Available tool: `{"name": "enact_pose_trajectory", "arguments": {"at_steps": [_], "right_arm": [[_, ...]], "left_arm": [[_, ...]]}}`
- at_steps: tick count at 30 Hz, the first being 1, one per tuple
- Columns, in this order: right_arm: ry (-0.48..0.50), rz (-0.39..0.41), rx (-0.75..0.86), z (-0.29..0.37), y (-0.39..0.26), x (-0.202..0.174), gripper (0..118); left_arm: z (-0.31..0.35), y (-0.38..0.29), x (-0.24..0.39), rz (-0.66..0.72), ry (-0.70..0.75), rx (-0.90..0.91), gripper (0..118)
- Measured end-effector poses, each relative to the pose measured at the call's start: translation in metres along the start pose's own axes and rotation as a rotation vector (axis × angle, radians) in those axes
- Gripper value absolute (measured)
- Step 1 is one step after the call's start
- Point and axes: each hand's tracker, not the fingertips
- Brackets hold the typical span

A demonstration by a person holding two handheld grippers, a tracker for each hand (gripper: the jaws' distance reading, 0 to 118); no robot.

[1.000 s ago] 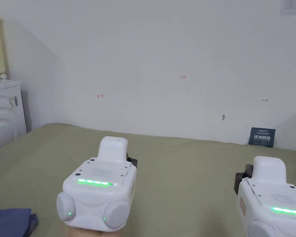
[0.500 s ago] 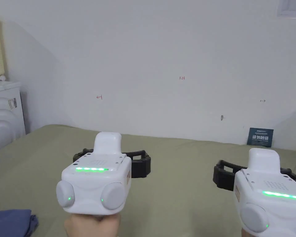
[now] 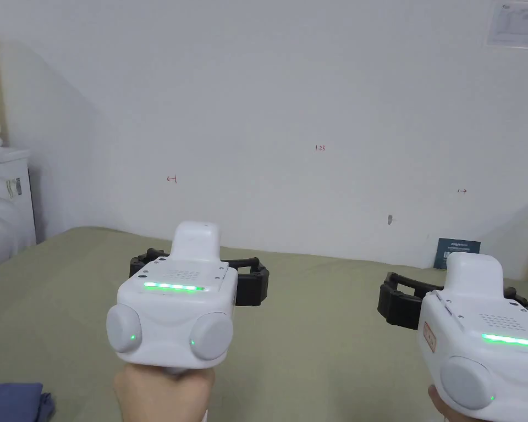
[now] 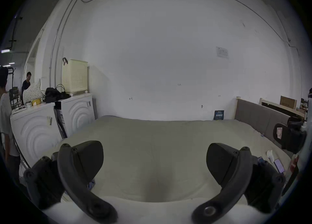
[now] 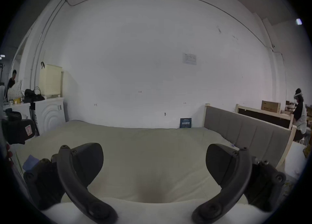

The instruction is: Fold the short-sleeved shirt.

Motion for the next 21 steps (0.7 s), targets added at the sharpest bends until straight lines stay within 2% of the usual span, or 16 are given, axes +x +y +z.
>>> {"name": "enact_pose_trajectory", "arguments": {"at_steps": [4, 6, 8, 11, 13, 15, 19, 21], "right_arm": [[0.119, -0.125, -0.019, -0.004, 0.001, 0.01, 118], [0.064, -0.099, -0.042, -0.009, 0.003, 0.008, 118], [0.018, -0.022, -0.019, -0.009, 0.004, 0.007, 118], [0.038, 0.005, -0.013, -0.011, 0.003, 0.0, 118], [-0.008, 0.044, -0.027, -0.013, 0.006, -0.005, 118], [-0.011, 0.028, -0.02, -0.014, 0.006, -0.006, 118], [0.002, -0.108, -0.02, -0.016, 0.011, 0.003, 118], [0.009, -0.106, -0.022, -0.019, 0.013, 0.007, 118]], "left_arm": [[0.002, 0.0, -0.002, 0.001, 0.0, 0.003, 118], [0.001, 0.0, -0.002, -0.002, 0.004, -0.003, 118], [0.001, 0.001, -0.003, -0.002, 0.012, -0.001, 118], [0.0, 0.003, -0.006, 0.007, 0.013, 0.009, 118], [-0.001, 0.004, -0.007, 0.007, 0.026, 0.009, 118], [-0.003, 0.004, -0.008, 0.012, 0.027, 0.006, 118], [-0.003, 0.002, -0.007, 0.011, 0.009, 0.011, 118], [-0.003, 0.0, -0.007, -0.003, -0.001, 0.019, 118]]}}
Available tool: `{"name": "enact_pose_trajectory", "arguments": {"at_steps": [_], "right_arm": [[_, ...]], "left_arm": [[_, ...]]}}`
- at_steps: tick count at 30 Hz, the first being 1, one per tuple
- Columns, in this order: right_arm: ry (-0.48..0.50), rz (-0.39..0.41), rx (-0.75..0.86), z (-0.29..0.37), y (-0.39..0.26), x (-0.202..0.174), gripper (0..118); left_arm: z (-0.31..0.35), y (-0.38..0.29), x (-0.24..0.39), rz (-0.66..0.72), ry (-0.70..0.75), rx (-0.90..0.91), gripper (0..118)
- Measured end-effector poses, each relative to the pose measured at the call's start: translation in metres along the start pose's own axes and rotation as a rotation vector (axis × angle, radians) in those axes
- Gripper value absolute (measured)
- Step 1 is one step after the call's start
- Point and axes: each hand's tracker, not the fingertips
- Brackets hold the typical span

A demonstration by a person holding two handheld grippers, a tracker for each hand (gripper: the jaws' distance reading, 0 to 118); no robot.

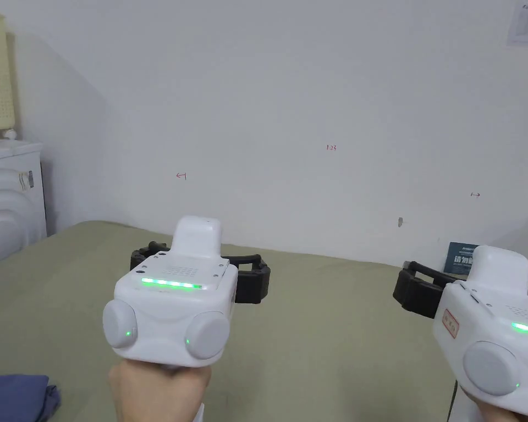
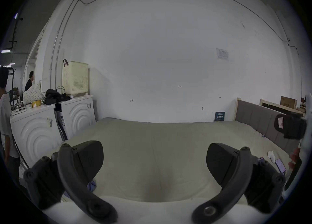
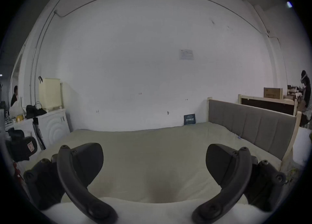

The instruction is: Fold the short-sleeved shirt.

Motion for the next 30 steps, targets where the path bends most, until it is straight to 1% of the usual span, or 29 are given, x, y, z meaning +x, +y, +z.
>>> {"name": "enact_pose_trajectory", "arguments": {"at_steps": [4, 8, 13, 16, 17, 20, 23, 26, 30], "right_arm": [[-0.011, 0.042, -0.012, -0.001, 0.002, -0.001, 118], [0.053, 0.028, 0.012, 0.005, 0.005, 0.0, 118], [0.011, 0.094, -0.032, 0.004, 0.008, -0.007, 118], [0.011, 0.081, -0.015, 0.005, 0.005, -0.005, 118], [0.027, 0.061, -0.018, 0.005, 0.004, -0.004, 118], [0.059, 0.045, -0.025, 0.006, 0.006, -0.002, 118], [0.036, 0.044, -0.035, 0.005, 0.01, -0.003, 118], [0.042, 0.043, -0.034, 0.005, 0.011, -0.004, 118], [0.035, 0.064, -0.055, 0.005, 0.013, -0.009, 118]], "left_arm": [[-0.004, 0.002, 0.0, -0.004, 0.005, -0.013, 118], [-0.007, 0.003, -0.002, 0.014, 0.009, -0.021, 118], [-0.007, 0.004, -0.002, 0.007, 0.009, -0.022, 118], [-0.007, 0.005, -0.002, 0.001, 0.012, -0.021, 118], [-0.007, 0.006, -0.002, 0.005, 0.009, -0.024, 118], [-0.007, 0.009, -0.004, 0.02, 0.002, -0.026, 118], [-0.007, 0.01, -0.004, 0.019, -0.009, -0.018, 118], [-0.007, 0.011, -0.005, 0.031, -0.017, -0.022, 118], [-0.009, 0.011, -0.003, 0.026, -0.017, -0.032, 118]]}}
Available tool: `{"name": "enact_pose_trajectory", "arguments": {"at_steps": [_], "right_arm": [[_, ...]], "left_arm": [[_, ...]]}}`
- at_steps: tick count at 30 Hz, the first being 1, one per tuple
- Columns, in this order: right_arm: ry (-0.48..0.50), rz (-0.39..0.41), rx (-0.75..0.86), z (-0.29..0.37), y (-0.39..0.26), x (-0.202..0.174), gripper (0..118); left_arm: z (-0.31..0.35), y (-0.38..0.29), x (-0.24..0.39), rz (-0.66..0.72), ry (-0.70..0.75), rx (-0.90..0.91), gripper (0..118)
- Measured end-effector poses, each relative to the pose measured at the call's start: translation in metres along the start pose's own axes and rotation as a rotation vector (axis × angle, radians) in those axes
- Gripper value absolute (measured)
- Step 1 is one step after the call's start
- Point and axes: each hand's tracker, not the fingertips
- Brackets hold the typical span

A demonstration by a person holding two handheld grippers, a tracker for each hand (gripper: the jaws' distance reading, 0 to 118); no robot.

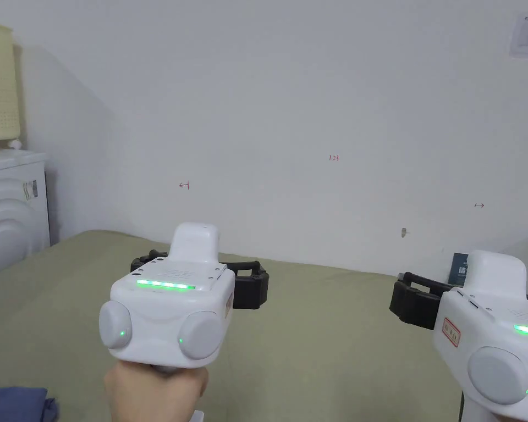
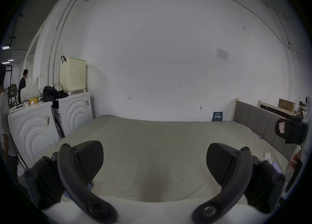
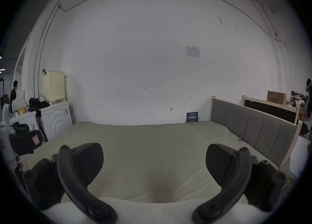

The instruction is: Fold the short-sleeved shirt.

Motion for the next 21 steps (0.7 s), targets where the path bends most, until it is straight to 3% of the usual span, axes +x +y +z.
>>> {"name": "enact_pose_trajectory", "arguments": {"at_steps": [8, 11, 21], "right_arm": [[0.0, -0.002, -0.016, -0.0021, -0.0023, -0.0022, 118], [-0.05, -0.004, -0.033, -0.0041, -0.0016, -0.0037, 118], [-0.028, -0.025, -0.054, -0.0061, -0.0022, 0.0029, 118]], "left_arm": [[-0.0018, -0.0009, -0.0021, -0.005, 0.006, -0.021, 118], [-0.002, 0.0004, -0.0031, 0.005, 0.007, -0.024, 118], [-0.0066, 0.0019, -0.0056, 0.028, 0.005, -0.045, 118]]}}
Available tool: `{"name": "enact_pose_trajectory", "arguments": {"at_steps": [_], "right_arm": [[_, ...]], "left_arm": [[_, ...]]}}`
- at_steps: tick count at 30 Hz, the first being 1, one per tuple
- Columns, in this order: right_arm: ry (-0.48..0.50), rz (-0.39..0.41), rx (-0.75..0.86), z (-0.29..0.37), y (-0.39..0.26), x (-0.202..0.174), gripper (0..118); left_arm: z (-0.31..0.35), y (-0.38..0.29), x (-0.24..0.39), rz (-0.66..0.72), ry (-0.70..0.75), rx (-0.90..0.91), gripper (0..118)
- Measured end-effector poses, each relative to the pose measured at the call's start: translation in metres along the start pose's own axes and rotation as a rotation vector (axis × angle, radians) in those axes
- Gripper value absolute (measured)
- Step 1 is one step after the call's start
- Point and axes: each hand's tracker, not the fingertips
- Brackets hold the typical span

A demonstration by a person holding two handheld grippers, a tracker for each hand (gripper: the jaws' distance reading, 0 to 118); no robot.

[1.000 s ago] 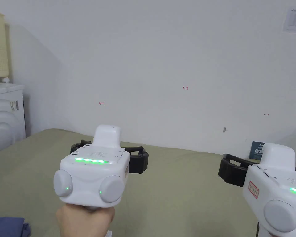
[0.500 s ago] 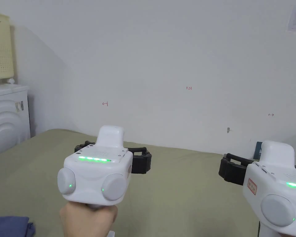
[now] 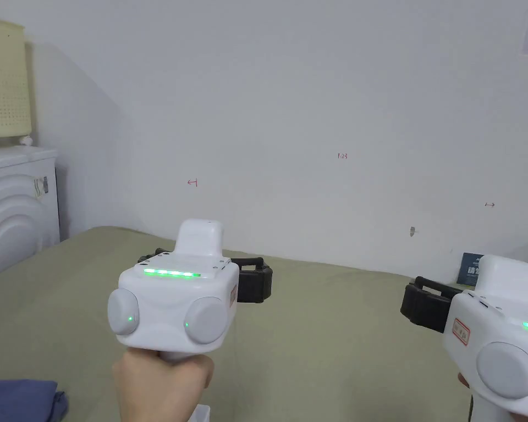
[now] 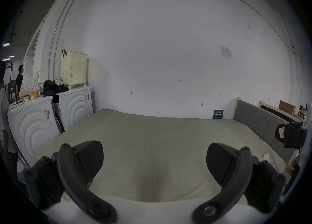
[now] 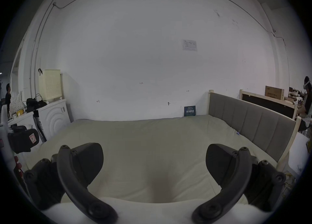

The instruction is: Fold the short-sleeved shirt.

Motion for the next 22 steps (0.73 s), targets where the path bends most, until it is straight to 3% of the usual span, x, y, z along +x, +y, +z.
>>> {"name": "enact_pose_trajectory", "arguments": {"at_steps": [16, 20, 22], "right_arm": [[-0.023, 0.032, -0.035, -0.0025, 0.0007, -0.0037, 118], [0.045, 0.021, -0.015, -0.0019, -0.0006, -0.0025, 118], [0.028, 0.017, -0.006, -0.0014, -0.0011, -0.004, 118]], "left_arm": [[-0.0005, 0.0017, -0.0005, -0.012, 0.016, 0.011, 118], [-0.0008, 0.0024, -0.0013, -0.014, 0.019, 0.016, 118], [-0.0016, 0.0026, -0.0012, -0.015, 0.02, 0.015, 118]]}}
